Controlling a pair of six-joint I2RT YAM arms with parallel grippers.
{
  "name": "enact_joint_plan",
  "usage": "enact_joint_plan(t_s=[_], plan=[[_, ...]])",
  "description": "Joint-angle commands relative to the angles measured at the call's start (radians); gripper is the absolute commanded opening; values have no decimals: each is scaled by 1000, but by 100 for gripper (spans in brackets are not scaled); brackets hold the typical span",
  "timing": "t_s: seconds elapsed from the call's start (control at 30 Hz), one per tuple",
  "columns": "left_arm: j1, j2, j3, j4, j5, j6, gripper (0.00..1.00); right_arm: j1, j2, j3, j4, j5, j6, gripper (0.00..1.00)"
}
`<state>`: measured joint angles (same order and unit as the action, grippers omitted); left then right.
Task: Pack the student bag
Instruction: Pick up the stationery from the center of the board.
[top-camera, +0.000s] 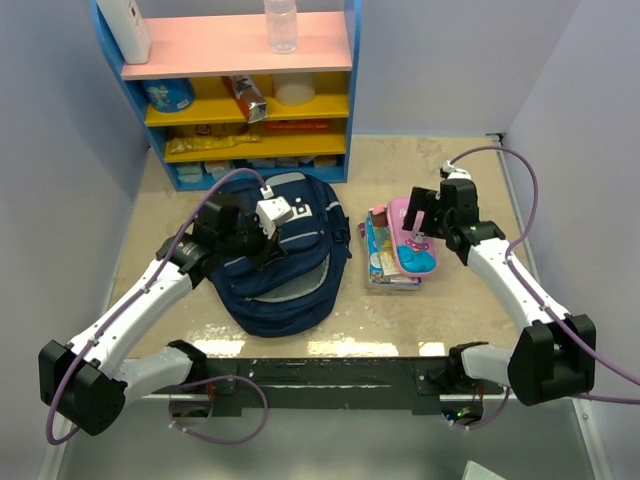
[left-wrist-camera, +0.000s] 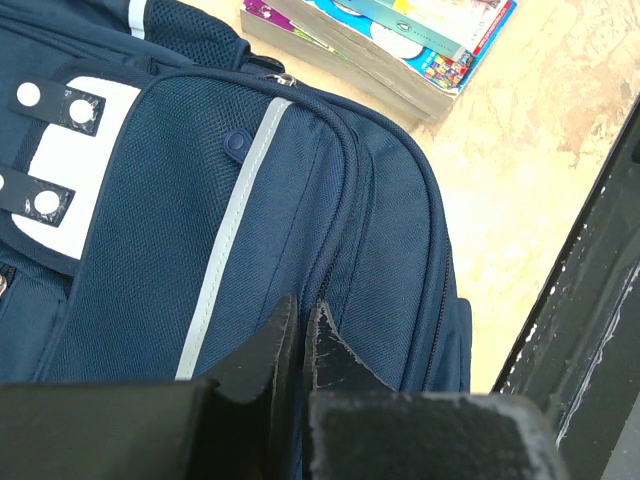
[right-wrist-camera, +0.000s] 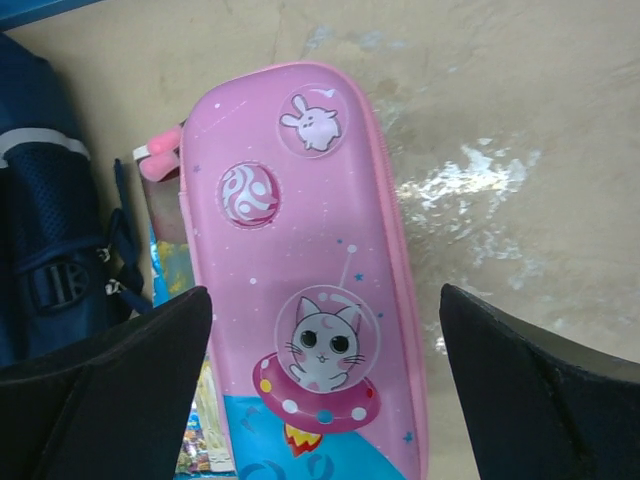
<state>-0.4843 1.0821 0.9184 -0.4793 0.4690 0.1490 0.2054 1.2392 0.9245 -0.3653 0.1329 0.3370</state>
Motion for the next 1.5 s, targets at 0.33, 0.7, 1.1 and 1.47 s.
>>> enact_joint_plan(t_s=[0.33, 0.7, 1.1, 1.47], plan=[[7, -28, 45, 59, 79, -35, 0, -73, 54, -153, 200, -188, 123, 99], [7, -22, 48, 64, 91, -40, 0, -87, 71, -237, 261, -208, 177, 97], [7, -22, 45, 57, 82, -34, 0, -104, -1, -266, 261, -188, 218, 1], [7, -27, 43, 57, 80, -34, 0, -106, -86, -164, 193, -242, 215, 4]])
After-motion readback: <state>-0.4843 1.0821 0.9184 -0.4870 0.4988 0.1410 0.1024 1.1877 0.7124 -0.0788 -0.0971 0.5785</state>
